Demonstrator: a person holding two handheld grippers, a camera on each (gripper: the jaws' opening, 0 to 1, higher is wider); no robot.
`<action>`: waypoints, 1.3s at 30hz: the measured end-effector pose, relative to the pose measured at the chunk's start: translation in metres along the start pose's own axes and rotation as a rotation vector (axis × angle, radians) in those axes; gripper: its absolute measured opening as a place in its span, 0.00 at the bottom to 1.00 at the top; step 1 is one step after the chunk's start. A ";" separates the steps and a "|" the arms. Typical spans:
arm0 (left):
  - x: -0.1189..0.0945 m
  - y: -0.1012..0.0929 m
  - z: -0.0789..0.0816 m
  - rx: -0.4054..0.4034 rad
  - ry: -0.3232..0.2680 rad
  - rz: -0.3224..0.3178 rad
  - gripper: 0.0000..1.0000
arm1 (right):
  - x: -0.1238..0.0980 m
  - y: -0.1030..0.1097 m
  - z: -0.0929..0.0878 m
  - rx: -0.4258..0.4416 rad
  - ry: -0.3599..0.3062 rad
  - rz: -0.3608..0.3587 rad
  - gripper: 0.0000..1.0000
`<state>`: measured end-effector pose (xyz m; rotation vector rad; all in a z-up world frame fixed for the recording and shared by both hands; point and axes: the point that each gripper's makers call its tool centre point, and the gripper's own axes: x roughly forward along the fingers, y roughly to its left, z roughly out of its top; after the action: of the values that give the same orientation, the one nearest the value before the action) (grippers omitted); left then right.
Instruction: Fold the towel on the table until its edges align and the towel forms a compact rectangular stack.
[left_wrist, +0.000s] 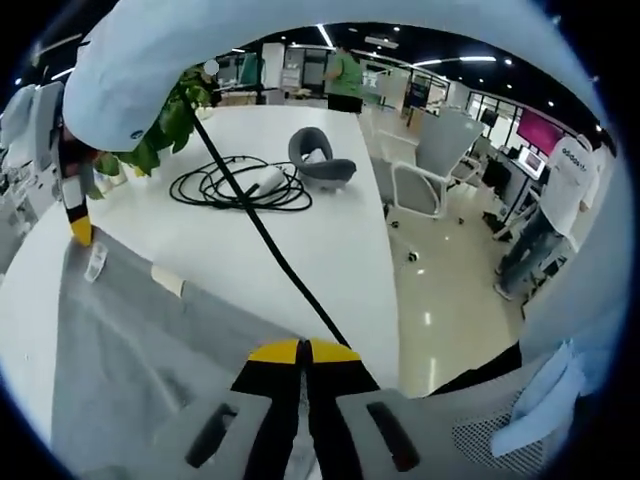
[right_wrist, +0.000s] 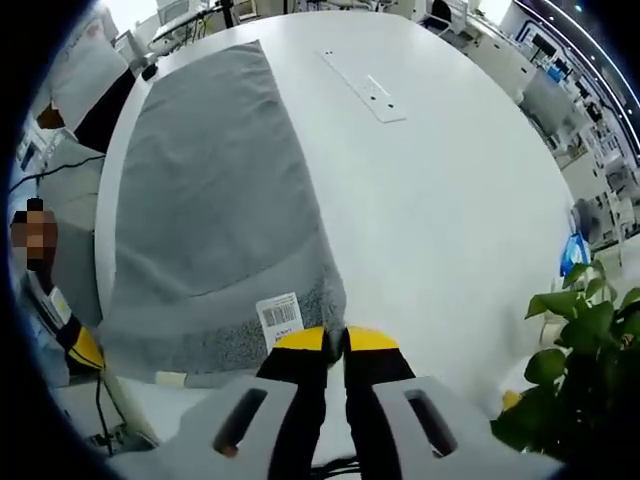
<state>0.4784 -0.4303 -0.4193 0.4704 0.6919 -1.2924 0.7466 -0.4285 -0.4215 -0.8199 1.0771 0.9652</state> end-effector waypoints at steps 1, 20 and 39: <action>-0.002 -0.001 0.002 0.003 -0.004 0.001 0.00 | -0.004 0.001 0.002 -0.001 -0.002 -0.005 0.03; -0.047 -0.018 0.026 0.076 -0.047 0.016 0.00 | -0.055 0.013 0.017 -0.013 0.014 -0.065 0.03; -0.117 -0.008 0.031 0.104 -0.084 0.044 0.00 | -0.085 0.018 0.070 -0.032 0.019 -0.105 0.03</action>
<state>0.4626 -0.3702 -0.3155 0.5104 0.5432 -1.3038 0.7386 -0.3783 -0.3226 -0.9044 1.0269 0.8901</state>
